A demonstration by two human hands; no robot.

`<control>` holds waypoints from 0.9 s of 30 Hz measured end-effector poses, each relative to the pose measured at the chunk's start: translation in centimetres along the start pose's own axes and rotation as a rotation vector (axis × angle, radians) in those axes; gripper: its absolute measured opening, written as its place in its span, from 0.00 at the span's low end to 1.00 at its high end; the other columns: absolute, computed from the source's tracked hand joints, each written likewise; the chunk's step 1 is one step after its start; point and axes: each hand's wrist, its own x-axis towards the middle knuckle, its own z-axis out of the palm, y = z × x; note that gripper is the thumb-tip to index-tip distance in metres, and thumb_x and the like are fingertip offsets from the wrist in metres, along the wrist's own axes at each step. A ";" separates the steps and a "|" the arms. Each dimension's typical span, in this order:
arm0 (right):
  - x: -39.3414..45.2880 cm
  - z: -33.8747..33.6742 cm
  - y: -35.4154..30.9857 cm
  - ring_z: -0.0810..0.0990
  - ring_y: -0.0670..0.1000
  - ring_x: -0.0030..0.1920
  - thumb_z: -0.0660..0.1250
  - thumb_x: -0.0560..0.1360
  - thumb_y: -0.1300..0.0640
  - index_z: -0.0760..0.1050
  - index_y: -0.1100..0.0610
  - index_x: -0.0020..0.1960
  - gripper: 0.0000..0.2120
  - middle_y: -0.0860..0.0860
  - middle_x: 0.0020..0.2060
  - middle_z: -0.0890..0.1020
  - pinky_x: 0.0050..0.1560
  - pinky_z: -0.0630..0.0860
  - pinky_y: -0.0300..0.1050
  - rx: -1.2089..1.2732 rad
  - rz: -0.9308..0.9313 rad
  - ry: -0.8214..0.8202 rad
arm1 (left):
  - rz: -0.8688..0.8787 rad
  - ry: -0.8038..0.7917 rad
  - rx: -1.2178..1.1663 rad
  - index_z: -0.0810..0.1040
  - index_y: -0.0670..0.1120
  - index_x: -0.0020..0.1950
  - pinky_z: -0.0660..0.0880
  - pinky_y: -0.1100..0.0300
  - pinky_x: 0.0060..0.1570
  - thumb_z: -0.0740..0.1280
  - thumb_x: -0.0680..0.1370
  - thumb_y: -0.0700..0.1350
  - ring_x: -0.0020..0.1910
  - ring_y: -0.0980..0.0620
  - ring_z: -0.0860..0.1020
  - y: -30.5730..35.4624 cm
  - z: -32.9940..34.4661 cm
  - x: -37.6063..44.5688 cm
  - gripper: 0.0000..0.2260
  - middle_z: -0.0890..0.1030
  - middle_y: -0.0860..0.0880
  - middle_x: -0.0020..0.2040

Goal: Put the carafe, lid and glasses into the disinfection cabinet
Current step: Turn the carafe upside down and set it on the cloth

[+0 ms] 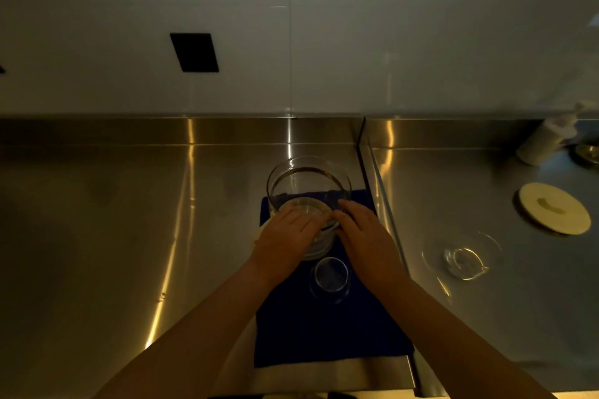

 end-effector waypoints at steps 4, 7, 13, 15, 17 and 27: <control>1.2 -1.1 0.4 0.77 0.61 0.55 0.74 0.67 0.63 0.78 0.63 0.55 0.18 0.60 0.55 0.79 0.48 0.79 0.52 -0.037 -0.035 0.046 | -0.012 -0.048 0.045 0.81 0.43 0.58 0.74 0.59 0.50 0.74 0.70 0.42 0.47 0.50 0.81 0.5 -0.3 0.7 0.16 0.83 0.48 0.49; 2.7 -2.3 1.2 0.78 0.61 0.51 0.74 0.65 0.63 0.79 0.62 0.51 0.15 0.59 0.51 0.80 0.46 0.77 0.49 -0.049 -0.073 0.078 | -0.030 -0.035 0.061 0.80 0.43 0.58 0.75 0.59 0.48 0.75 0.69 0.43 0.46 0.50 0.80 0.8 -0.6 2.1 0.18 0.83 0.47 0.48; 5.5 -4.6 2.4 0.77 0.60 0.48 0.77 0.63 0.64 0.79 0.61 0.47 0.14 0.58 0.47 0.80 0.45 0.72 0.45 -0.027 -0.064 0.102 | -0.073 0.022 0.002 0.78 0.40 0.61 0.77 0.54 0.47 0.66 0.75 0.42 0.46 0.47 0.79 1.1 -0.8 5.3 0.15 0.81 0.44 0.49; 5.8 -4.7 2.4 0.77 0.60 0.49 0.77 0.63 0.65 0.79 0.61 0.47 0.15 0.59 0.48 0.80 0.46 0.74 0.47 -0.008 -0.055 0.075 | -0.094 0.024 -0.021 0.77 0.40 0.61 0.77 0.54 0.48 0.66 0.75 0.42 0.46 0.47 0.79 0.9 -0.6 5.6 0.16 0.81 0.44 0.49; 6.1 -4.5 2.5 0.77 0.60 0.51 0.75 0.65 0.67 0.78 0.62 0.49 0.14 0.59 0.49 0.79 0.47 0.77 0.52 0.014 -0.049 0.084 | -0.113 0.031 -0.022 0.77 0.41 0.62 0.76 0.56 0.49 0.64 0.75 0.44 0.47 0.48 0.78 0.7 -0.1 5.6 0.16 0.80 0.44 0.49; 2.6 0.2 2.5 0.52 0.54 0.75 0.70 0.72 0.48 0.38 0.50 0.76 0.47 0.52 0.76 0.41 0.66 0.65 0.45 0.239 0.070 -0.083 | -0.085 -0.034 0.079 0.66 0.47 0.72 0.69 0.47 0.64 0.70 0.73 0.43 0.64 0.46 0.71 -0.9 1.4 4.8 0.29 0.74 0.43 0.65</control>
